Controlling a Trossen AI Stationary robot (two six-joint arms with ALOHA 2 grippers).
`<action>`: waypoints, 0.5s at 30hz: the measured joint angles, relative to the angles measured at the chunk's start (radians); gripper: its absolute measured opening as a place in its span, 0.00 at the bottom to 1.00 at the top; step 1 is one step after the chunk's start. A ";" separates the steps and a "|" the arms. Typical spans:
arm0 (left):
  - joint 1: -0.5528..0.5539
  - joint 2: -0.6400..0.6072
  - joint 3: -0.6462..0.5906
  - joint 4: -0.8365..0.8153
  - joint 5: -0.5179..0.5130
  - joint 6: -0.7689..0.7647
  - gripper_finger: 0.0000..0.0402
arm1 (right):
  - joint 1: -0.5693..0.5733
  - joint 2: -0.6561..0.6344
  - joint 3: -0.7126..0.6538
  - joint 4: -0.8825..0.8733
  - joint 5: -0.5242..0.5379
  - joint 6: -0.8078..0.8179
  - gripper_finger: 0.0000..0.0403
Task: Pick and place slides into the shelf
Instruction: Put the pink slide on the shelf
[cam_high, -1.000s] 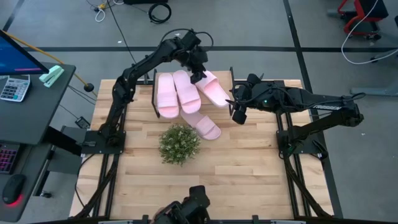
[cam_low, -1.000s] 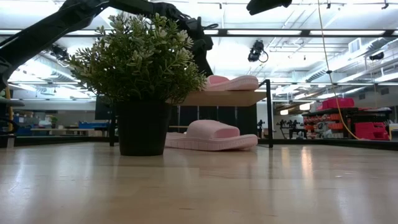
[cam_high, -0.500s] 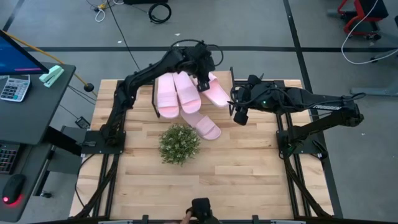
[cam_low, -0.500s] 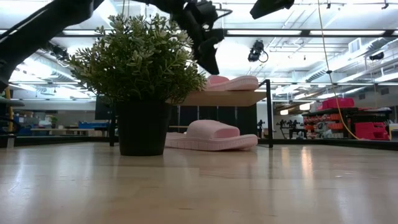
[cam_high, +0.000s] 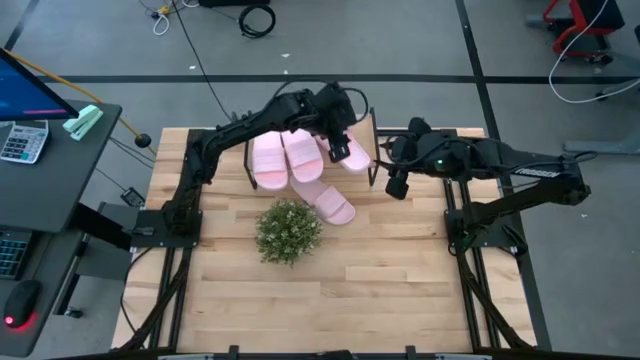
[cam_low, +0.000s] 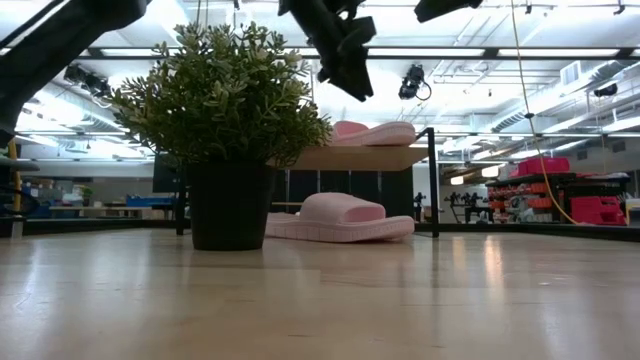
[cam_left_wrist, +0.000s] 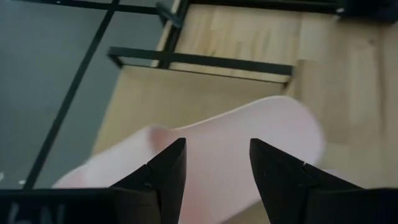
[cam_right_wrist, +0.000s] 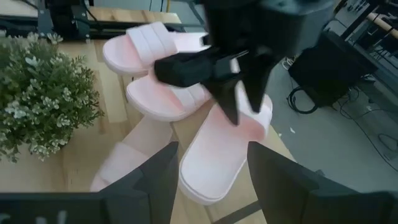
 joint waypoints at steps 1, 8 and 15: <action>-0.009 0.000 0.000 0.000 0.000 -0.007 0.45 | 0.000 -0.007 0.000 -0.002 0.000 0.000 0.49; -0.080 0.000 0.000 0.000 0.004 -0.011 0.45 | 0.000 -0.076 0.000 -0.017 0.001 0.000 0.49; -0.145 0.015 -0.005 0.038 -0.022 -0.061 0.50 | 0.000 -0.141 0.000 -0.019 0.005 0.000 0.49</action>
